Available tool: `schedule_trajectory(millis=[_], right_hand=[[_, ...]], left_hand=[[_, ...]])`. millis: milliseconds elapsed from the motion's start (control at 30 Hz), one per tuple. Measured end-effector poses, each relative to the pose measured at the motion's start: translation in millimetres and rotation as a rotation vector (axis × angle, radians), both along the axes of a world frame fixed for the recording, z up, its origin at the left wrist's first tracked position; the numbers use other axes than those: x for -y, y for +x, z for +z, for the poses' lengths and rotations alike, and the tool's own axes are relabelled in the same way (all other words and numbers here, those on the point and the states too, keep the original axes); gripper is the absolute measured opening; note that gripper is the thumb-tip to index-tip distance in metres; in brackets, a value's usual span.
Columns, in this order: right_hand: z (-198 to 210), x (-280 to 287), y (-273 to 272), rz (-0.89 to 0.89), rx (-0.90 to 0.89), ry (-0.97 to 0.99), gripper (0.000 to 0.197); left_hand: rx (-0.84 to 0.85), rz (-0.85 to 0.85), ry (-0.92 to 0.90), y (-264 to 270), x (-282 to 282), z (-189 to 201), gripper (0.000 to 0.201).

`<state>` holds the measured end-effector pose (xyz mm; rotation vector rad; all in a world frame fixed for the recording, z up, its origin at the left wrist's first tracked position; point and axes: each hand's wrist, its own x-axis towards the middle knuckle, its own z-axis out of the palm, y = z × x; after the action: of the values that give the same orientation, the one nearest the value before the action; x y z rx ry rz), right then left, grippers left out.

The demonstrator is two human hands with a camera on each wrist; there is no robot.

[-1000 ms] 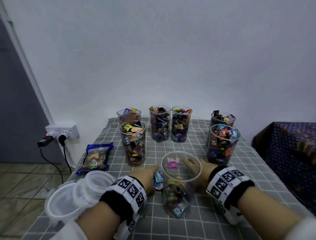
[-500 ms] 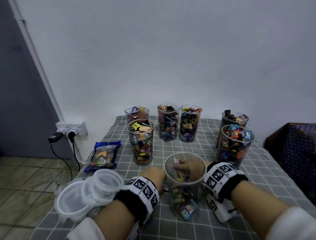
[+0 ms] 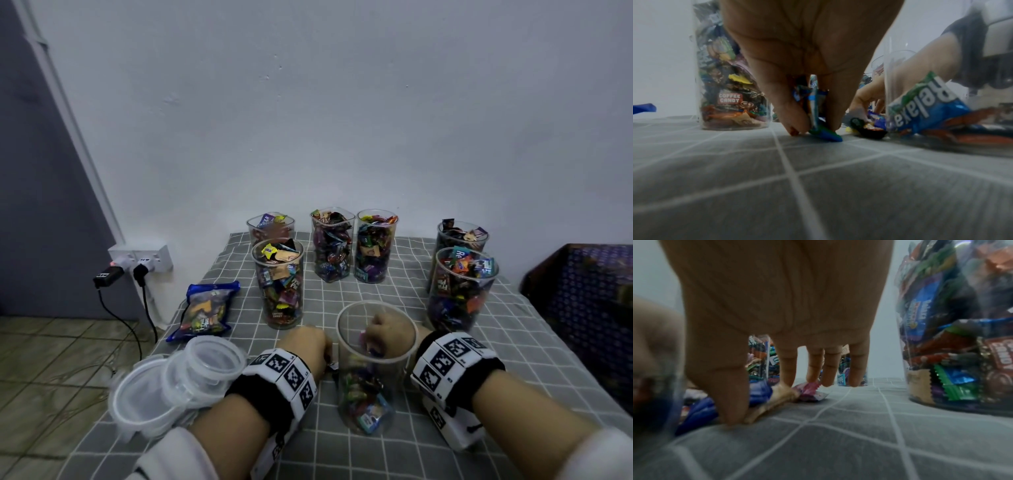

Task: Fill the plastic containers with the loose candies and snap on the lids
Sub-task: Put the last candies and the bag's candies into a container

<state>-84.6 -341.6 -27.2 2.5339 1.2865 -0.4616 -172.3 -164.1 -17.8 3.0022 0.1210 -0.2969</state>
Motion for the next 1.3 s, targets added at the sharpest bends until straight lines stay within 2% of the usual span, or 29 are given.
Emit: schedule_trajectory(millis=[33, 67, 100, 133, 167, 200, 300, 433, 600, 833, 933, 1067, 1167, 1233, 1300], right_hand=[[-19.2, -1.3, 8.2, -0.126, -0.106, 0.200, 0.047], [-34.9, -0.9, 23.5, -0.096, -0.016, 0.321, 0.056], [-38.4, -0.8, 27.8, -0.120, -0.041, 0.364, 0.056], [-28.8, -5.9, 18.6, -0.119, 0.001, 0.323, 0.050], [-15.0, -11.8, 9.1, -0.050, 0.043, 0.371, 0.049], [-5.6, -14.0, 4.9, -0.007, 0.130, 0.332, 0.051], [8.3, -16.4, -6.2, -0.062, -0.062, 0.216, 0.043], [5.1, -11.8, -4.7, -0.145, -0.118, 0.204, 0.036], [1.5, -1.5, -11.1, -0.240, -0.086, 0.239, 0.028], [-4.6, 7.1, -22.1, -0.351, -0.028, 0.252, 0.028], [0.1, 11.1, -26.9, -0.448, -0.077, 0.325, 0.023], [5.0, 18.8, -26.4, -0.515, -0.032, 0.328, 0.012], [19.2, 26.4, -31.3, -0.545, -0.026, 0.425, 0.003], [32.8, 31.7, -34.5, -0.583, -0.038, 0.531, 0.009], [48.1, 36.0, -37.7, -0.620, -0.040, 0.639, 0.006]], left_hand=[[0.012, -0.003, -0.003, -0.7, 0.3, 0.6, 0.024], [0.019, -0.007, 0.001, -1.8, 0.8, 1.2, 0.023], [0.023, -0.006, 0.003, -2.2, 0.6, 1.8, 0.022], [0.028, -0.006, 0.004, -3.0, 0.2, 2.9, 0.022], [0.030, 0.002, -0.002, -3.5, 0.1, 3.8, 0.021], [0.031, 0.009, -0.002, -3.6, 0.0, 4.8, 0.021], [0.040, 0.024, 0.000, -4.1, 0.4, 6.7, 0.021], [0.050, 0.034, 0.001, -3.9, 0.4, 7.0, 0.021], [0.072, 0.021, 0.007, -5.6, -0.9, 8.5, 0.021], [0.119, 0.033, -0.034, -6.7, 0.0, 10.3, 0.020], [0.152, 0.047, -0.050, -7.4, 0.8, 11.3, 0.021], [0.207, 0.042, -0.076, -6.4, 0.0, 9.8, 0.022], [0.258, 0.030, -0.118, -4.7, -1.6, 6.6, 0.020], [0.280, 0.021, -0.128, -4.3, -2.3, 5.7, 0.018], [0.286, 0.015, -0.140, -3.9, -2.9, 5.9, 0.019]])
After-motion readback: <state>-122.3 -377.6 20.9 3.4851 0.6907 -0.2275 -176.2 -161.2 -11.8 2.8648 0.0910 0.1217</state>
